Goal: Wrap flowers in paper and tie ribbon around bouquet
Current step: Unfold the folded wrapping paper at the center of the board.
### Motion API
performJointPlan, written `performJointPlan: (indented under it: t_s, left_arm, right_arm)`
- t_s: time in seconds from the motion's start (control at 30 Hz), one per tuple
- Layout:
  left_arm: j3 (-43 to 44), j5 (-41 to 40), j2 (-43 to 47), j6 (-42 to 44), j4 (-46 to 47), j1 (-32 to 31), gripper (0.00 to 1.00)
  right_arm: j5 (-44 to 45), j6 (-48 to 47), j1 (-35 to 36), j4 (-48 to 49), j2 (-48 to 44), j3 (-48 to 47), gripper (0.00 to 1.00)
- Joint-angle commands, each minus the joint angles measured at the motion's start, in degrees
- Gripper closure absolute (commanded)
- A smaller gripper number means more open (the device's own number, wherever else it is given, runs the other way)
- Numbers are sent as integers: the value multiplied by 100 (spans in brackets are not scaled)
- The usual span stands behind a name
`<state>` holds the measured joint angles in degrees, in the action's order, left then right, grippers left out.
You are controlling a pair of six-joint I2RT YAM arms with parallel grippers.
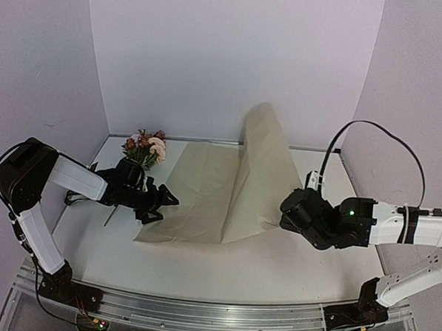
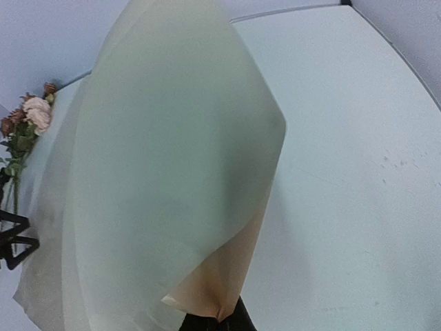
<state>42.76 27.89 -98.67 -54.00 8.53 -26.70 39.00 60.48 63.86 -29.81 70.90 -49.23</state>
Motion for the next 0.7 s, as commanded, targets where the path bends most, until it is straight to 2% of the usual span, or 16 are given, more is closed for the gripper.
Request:
performJointPlan:
  t_s: [0.0, 0.13, 0.27, 0.3, 0.5, 0.67]
  left_arm:
    - [-277, -630, -260, 198, -924, 24, 12]
    - [-73, -629, -349, 341, -1099, 24, 12]
    - [227, -607, -448, 484, -1250, 24, 12]
    - [296, -587, -471, 503, -1274, 24, 12]
    - [489, -468, -401, 587, -1407, 24, 12]
    - [604, -350, -279, 717, -1497, 16, 11]
  right_arm:
    - [-22, 1490, 47, -1410, -362, 837, 100]
    - [-288, 1994, 272, -1440, -354, 1165, 100]
    - [-459, 2190, 467, -1421, 59, 952, 100]
    - [-499, 2195, 496, -1396, 194, 883, 97]
    - [-569, 2064, 567, -1144, 361, 780, 55]
    - [-558, 1848, 567, -1088, 294, 808, 33]
